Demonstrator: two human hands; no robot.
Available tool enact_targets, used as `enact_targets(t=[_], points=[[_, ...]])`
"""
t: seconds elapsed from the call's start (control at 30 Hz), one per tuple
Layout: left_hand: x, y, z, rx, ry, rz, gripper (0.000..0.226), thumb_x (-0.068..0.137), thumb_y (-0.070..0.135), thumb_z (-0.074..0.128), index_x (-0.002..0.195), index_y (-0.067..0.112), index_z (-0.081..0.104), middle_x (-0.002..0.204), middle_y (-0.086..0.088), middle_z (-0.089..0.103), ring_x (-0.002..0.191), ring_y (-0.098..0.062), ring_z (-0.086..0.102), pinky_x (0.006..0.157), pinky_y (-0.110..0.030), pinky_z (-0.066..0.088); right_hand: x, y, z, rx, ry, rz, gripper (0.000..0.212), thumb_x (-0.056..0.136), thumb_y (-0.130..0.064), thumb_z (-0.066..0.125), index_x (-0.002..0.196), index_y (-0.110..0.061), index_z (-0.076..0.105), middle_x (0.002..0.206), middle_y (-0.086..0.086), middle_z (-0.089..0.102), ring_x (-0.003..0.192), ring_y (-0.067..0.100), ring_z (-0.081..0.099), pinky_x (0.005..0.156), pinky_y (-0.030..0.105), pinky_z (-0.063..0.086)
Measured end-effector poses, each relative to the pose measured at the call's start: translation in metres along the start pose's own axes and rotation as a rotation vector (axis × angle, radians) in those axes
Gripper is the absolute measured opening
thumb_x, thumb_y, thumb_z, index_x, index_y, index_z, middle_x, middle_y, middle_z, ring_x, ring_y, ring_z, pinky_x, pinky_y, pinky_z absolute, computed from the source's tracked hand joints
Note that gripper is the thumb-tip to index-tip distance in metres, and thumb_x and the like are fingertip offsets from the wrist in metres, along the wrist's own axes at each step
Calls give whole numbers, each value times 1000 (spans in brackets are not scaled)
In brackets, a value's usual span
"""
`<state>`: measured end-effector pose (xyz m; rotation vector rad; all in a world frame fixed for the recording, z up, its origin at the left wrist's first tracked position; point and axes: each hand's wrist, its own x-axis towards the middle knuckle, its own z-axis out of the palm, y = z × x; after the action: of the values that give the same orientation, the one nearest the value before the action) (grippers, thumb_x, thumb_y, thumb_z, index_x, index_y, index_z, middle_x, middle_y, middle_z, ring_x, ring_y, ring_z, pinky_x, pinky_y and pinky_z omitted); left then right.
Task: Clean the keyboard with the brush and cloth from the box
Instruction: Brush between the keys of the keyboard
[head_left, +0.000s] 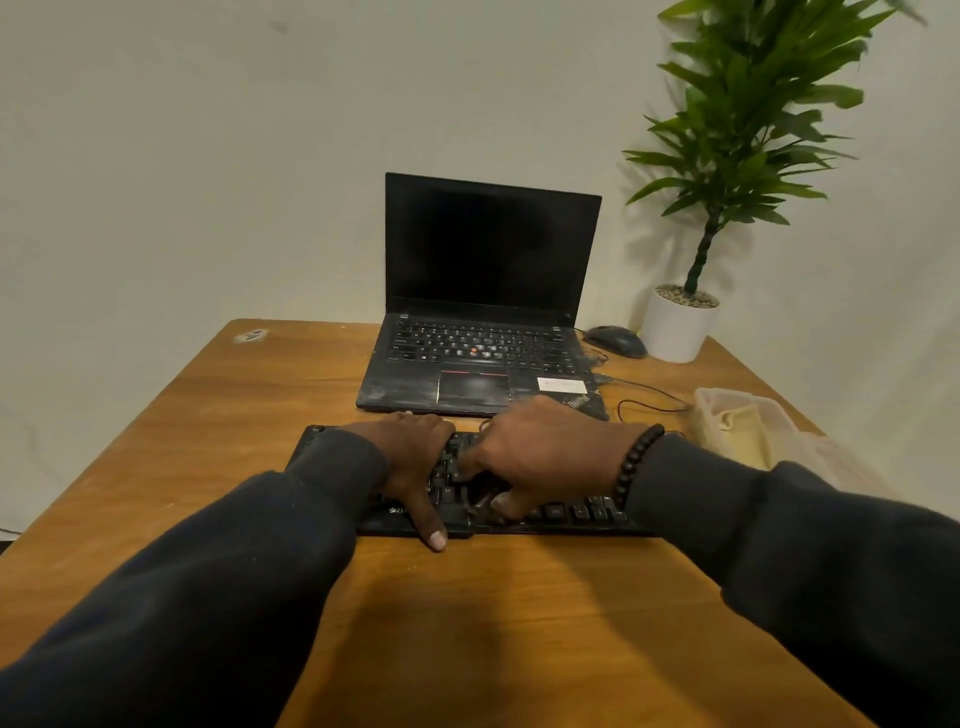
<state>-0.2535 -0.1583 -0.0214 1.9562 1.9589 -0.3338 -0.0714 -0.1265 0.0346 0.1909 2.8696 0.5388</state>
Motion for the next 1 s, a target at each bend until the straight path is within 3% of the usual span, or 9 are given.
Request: enact_targets(t=[0.13, 0.2, 0.27, 0.4, 0.53, 0.6, 0.77, 1.0], points=[[-5, 4, -1, 5, 8, -23, 131, 40, 73, 86, 147, 25, 28, 151, 2, 38, 139, -24, 36, 113, -52, 35, -28, 15, 5, -15, -261, 22, 39, 90, -40, 62, 121, -19, 57, 95, -2, 63, 82, 12, 61, 64, 19, 50], [-7, 5, -1, 4, 6, -32, 135, 40, 73, 86, 149, 24, 24, 154, 1, 35, 141, -25, 33, 114, -52, 34, -38, 23, 5, -44, -318, 39, 39, 89, -41, 63, 120, -18, 58, 89, -4, 60, 81, 13, 59, 63, 20, 48], [-8, 6, -3, 16, 7, -40, 139, 40, 74, 86, 151, 21, 21, 157, -1, 31, 144, -27, 29, 116, -53, 32, -43, 30, 2, -21, -308, 65, 38, 89, -42, 63, 119, -19, 57, 84, -5, 54, 79, 12, 55, 57, 16, 40], [-9, 14, -4, -45, 14, -5, 143, 50, 74, 82, 157, 21, 3, 165, -4, 10, 151, -30, 11, 121, -55, 18, -40, 40, -3, 87, -133, 103, 37, 89, -42, 62, 123, -27, 55, 101, -7, 63, 86, 8, 57, 67, 17, 47], [-7, 20, 2, -96, 37, -27, 141, 52, 75, 81, 157, 21, 2, 165, -4, 10, 150, -31, 12, 120, -57, 19, -28, 50, -3, 66, -58, 139, 33, 89, -42, 62, 117, -27, 56, 90, -10, 57, 85, 9, 57, 68, 21, 50], [-4, 20, 6, -96, 54, -24, 139, 51, 75, 81, 156, 20, 8, 163, -4, 16, 148, -31, 17, 119, -56, 22, -24, 52, -3, 127, -95, 97, 34, 87, -44, 63, 117, -28, 57, 91, -12, 58, 84, 8, 57, 65, 18, 47], [0, 25, 1, 3, 36, -12, 134, 49, 75, 82, 153, 16, 21, 157, -6, 24, 145, -33, 22, 118, -54, 26, -3, 39, 0, 177, -235, -79, 40, 85, -42, 68, 118, -21, 59, 98, -3, 66, 89, 13, 62, 74, 23, 53], [8, 30, -5, 95, -7, -34, 138, 46, 77, 81, 153, 14, 20, 160, -11, 20, 147, -38, 17, 120, -55, 22, 25, 73, 0, -98, -276, 27, 34, 89, -39, 64, 115, -19, 59, 78, -8, 49, 79, 11, 52, 70, 22, 46]])
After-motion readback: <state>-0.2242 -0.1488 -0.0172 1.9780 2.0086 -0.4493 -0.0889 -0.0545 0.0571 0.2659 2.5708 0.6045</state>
